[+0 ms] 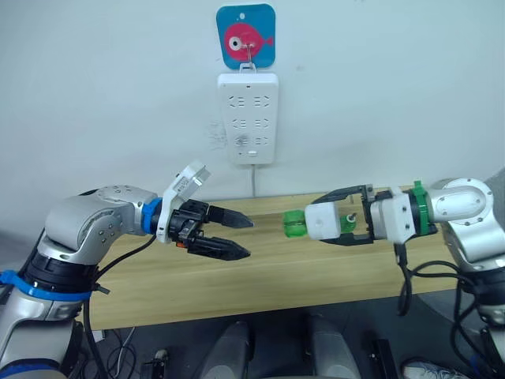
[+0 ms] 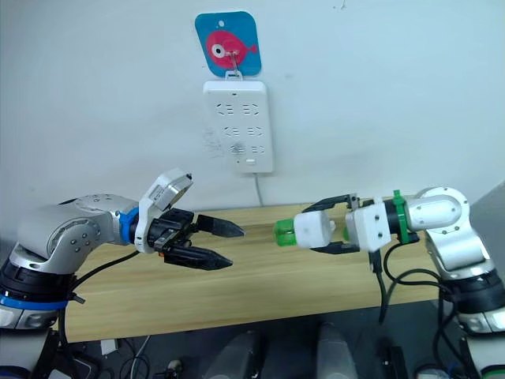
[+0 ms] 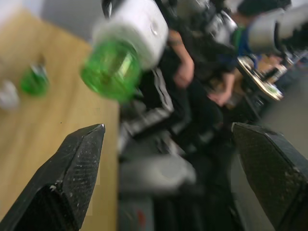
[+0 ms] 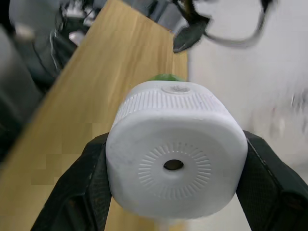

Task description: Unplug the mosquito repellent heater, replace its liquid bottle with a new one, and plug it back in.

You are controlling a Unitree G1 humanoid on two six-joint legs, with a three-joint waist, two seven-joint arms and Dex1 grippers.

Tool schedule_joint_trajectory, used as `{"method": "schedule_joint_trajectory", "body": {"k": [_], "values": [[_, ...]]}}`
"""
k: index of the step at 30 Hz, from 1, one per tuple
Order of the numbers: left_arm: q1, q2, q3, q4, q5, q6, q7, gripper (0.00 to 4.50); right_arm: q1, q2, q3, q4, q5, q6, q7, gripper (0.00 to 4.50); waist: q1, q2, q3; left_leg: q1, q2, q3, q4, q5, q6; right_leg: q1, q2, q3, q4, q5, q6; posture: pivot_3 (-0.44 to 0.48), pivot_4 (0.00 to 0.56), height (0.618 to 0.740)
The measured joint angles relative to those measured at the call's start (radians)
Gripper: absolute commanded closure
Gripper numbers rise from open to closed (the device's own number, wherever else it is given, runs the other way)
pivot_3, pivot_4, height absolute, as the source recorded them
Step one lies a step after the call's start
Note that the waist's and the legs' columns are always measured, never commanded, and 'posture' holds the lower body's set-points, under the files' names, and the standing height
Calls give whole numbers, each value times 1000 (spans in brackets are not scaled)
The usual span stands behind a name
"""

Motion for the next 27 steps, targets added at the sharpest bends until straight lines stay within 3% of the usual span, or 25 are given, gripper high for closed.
{"method": "schedule_joint_trajectory", "body": {"k": [4,10,27], "values": [[-96,-31,-115,32,141,-71,-32,0,-42,22,89,92,-27,-191,52,1502,11,0,0,-3,-1,-2,1,0,0,0,0,-2,-1,0,0,129,206,740],[-204,-69,-227,98,354,-232,-59,0,-106,40,148,212,-66,-319,64,1502,4,0,0,-2,0,-1,0,0,0,-1,0,-1,-1,0,-1,128,199,740],[-209,-209,-311,194,500,-271,-61,0,-210,87,224,252,-134,-376,-27,1502,5,0,0,-2,-1,-1,0,0,0,-2,0,-1,0,0,-1,124,188,740]]}}
